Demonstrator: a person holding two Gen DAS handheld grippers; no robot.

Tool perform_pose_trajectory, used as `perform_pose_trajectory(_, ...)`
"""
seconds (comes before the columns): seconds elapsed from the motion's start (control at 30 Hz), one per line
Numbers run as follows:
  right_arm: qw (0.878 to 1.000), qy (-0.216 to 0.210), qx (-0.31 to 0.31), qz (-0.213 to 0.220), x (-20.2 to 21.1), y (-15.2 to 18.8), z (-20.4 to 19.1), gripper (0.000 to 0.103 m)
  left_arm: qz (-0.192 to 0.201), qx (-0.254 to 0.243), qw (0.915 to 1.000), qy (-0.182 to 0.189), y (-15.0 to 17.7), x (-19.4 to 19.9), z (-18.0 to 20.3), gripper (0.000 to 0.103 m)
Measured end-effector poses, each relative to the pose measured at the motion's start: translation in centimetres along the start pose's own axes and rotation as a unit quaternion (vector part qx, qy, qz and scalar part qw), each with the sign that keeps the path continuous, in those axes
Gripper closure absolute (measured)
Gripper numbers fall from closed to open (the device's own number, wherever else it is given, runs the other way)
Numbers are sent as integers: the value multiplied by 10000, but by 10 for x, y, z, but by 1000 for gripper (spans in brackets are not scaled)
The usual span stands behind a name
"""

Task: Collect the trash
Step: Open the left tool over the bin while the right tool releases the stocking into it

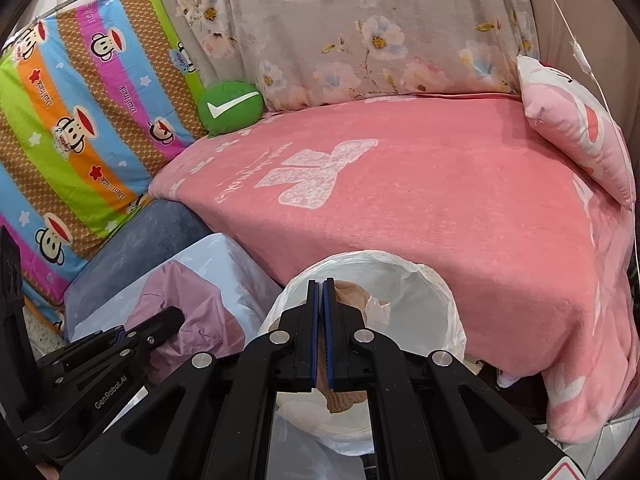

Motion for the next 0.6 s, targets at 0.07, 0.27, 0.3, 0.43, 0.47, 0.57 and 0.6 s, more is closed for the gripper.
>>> perform_pose_trajectory(0.07,10000,35,-34,-7,-2,-1,7,101,-34,-41,10000,29,-2,-6,8,97)
perform_pose_trajectory(0.27,9999,108,-93,-40,-7,-2,22,101,-161,-89,9996,206,-5,-22,26,94)
perform_pose_trajectory(0.3,9999,120,-108,-46,-8,-2,24,101,-172,-120,9996,172,-4,-25,28,91)
perform_pose_trajectory(0.43,9998,131,-106,-66,-11,-2,25,100,-151,-69,9998,126,-5,-29,28,68)
perform_pose_trajectory(0.47,9998,129,-105,-73,-12,-2,26,100,-125,-51,9998,125,-5,-29,28,58)
perform_pose_trajectory(0.57,9998,139,-91,-94,-16,-2,25,100,-22,-81,9999,68,-10,-29,28,46)
perform_pose_trajectory(0.6,9998,137,-76,-91,-17,-3,24,99,-12,-100,9999,59,-11,-29,28,45)
Point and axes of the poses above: each gripper's, at about its wrist camera, not at the fingertips, and x roughly against the way its jaws point, z to its right, y to its underside, the point moved 10 cm from there along -x, roughly the way its jaws point, and after that the axes turned 10 degrees about x, right-handed, at the moved point
